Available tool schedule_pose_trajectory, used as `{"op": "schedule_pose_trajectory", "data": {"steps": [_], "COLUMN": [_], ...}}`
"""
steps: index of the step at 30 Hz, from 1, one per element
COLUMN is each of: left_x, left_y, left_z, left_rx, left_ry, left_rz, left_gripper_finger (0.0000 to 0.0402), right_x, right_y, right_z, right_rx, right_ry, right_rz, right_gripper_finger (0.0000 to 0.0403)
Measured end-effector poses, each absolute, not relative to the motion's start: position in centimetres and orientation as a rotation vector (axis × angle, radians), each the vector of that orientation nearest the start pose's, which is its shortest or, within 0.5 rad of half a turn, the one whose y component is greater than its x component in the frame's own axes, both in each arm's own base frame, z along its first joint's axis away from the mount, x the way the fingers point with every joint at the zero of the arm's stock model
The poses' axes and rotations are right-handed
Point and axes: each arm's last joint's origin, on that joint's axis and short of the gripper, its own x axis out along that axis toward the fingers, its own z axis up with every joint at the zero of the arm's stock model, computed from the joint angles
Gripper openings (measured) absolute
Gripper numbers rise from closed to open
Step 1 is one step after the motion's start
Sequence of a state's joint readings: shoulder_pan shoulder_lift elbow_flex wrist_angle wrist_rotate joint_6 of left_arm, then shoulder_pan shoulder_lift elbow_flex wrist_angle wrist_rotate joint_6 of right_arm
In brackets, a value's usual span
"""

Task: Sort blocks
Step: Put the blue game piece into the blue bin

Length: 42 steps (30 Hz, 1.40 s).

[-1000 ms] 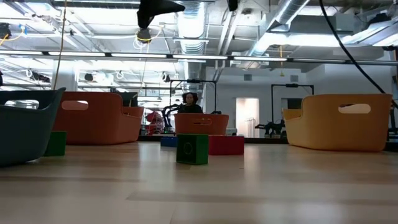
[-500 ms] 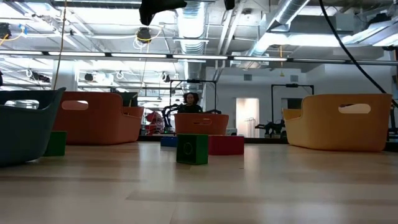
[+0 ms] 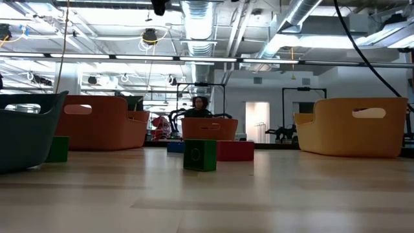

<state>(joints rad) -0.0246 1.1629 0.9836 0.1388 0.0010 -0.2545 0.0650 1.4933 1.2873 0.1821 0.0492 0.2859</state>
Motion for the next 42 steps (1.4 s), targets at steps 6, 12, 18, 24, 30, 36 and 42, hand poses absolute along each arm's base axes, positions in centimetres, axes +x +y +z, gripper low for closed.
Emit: {"op": "schedule_pose_trajectory", "data": {"steps": [6, 12, 18, 24, 30, 36, 42], "left_x": [26.4, 26.4, 26.4, 26.4, 26.4, 26.4, 24.5], "left_y": [-0.6, -0.6, -0.6, -0.6, -0.6, -0.6, -0.6], "left_z": [36.0, 36.2, 36.3, 36.3, 36.1, 35.6, 35.3], "left_rx": [-0.223, -0.217, -0.223, -0.235, -0.259, -0.274, -0.304], "left_ry": [0.02, -0.006, -0.013, -0.011, 0.005, 0.06, 0.18], "left_rz": [-0.023, -0.026, -0.029, -0.032, -0.025, -0.002, -0.002], "left_gripper_finger": [0.0267, 0.022, 0.0172, 0.0121, 0.0121, 0.0128, 0.0133], "right_x": [34.8, 34.8, 34.8, 34.8, 34.8, 34.8, 34.1], "right_y": [2.2, 2.2, 2.3, 2.2, 2.2, 1.8, 0.8], "right_z": [37.5, 37.4, 37.3, 37.3, 37.1, 37.0, 37.1], "right_rx": [0.286, 0.286, 0.283, 0.302, 0.335, 0.36, 0.384], "right_ry": [0.013, 0.018, 0.03, 0.033, 0.055, 0.065, 0.109], "right_rz": [0.038, 0.041, 0.06, 0.058, 0.06, 0.046, 0.015], "right_gripper_finger": [0.0118, 0.0118, 0.0119, 0.0148, 0.0222, 0.0258, 0.026]}}
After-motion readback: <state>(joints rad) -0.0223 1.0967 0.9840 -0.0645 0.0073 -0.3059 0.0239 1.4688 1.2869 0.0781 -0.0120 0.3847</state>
